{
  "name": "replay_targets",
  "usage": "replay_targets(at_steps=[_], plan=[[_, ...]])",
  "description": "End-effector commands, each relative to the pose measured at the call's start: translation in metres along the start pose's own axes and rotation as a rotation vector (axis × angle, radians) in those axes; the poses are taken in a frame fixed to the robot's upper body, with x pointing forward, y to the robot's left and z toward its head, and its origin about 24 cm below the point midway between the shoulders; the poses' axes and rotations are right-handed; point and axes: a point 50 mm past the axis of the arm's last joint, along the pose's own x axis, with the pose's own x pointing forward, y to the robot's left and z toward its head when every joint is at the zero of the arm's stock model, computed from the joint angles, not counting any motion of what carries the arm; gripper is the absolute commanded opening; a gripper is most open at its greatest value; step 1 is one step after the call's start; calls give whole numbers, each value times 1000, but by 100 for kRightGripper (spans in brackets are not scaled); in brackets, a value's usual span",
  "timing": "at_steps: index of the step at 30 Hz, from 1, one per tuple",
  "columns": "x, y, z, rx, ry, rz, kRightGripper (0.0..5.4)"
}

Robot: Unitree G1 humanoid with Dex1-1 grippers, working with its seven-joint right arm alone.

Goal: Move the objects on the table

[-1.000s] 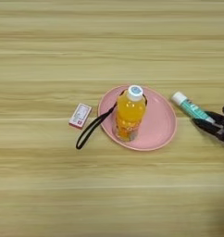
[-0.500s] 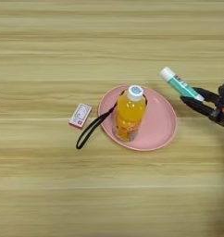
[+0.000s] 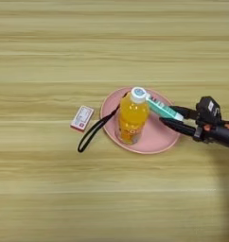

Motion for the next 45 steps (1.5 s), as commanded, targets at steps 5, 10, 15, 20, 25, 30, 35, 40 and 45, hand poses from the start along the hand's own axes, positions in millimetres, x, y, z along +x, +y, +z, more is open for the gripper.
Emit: replay_targets(at_steps=[5, 10, 15, 20, 25, 30, 35, 40, 45], plan=[[-6, -12, 9, -64, 19, -29, 167], [-10, -14, 2, -46, 42, -36, 167], [-13, -17, -3, -36, 57, -47, 167], [-13, -18, -4, -38, 57, -54, 215], [-11, -20, -1, -46, 46, -64, 269], [-11, -21, 1, -49, 38, -67, 319], [-11, -22, 3, -55, 26, -75, 373], [-11, -24, 10, -68, 4, -78, 435], [-11, -25, 27, -98, -41, -77, 479]])
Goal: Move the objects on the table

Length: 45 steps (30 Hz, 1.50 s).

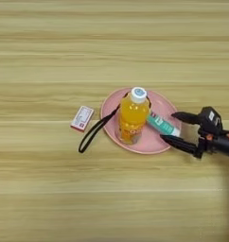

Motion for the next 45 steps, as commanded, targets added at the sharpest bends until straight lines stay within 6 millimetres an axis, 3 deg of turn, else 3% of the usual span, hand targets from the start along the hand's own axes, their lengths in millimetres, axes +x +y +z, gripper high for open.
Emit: replay_targets(at_steps=[1, 5, 22, 34, 45], plan=[[-5, -19, 48, -149, -90, -53, 495], [-5, -18, 60, -180, -117, -51, 537], [-7, -3, 105, -267, -240, -9, 537], [0, 12, 114, -254, -296, 52, 537], [15, 25, 111, -238, -289, 93, 537]])
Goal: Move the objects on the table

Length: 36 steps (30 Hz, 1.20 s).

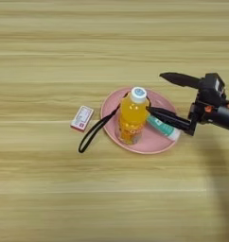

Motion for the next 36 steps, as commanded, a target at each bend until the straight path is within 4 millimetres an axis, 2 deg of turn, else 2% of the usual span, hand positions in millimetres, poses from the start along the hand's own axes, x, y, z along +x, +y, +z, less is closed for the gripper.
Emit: replay_targets(at_steps=[1, 19, 36], plan=[[6, -5, 18, -90, -22, -15, 537], [33, -4, 15, -92, -36, -6, 537], [38, -1, 21, -93, -62, 3, 343]])
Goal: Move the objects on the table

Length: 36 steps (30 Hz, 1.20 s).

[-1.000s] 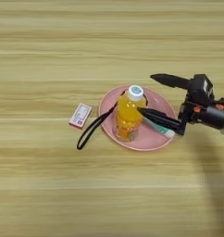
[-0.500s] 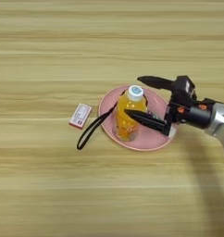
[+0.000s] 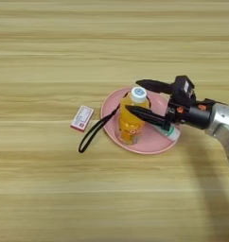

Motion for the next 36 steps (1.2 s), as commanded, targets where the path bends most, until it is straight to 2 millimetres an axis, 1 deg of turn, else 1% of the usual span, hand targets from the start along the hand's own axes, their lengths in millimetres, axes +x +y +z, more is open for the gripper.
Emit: replay_targets(at_steps=[1, 9, 13, 23, 36], plan=[[4, -9, 30, -109, -64, -15, 330], [4, -6, 33, -117, -71, 4, 218], [4, -4, 34, -117, -73, 12, 183], [4, -1, 42, -125, -90, 26, 179], [-2, 1, 73, -186, -158, 22, 179]])
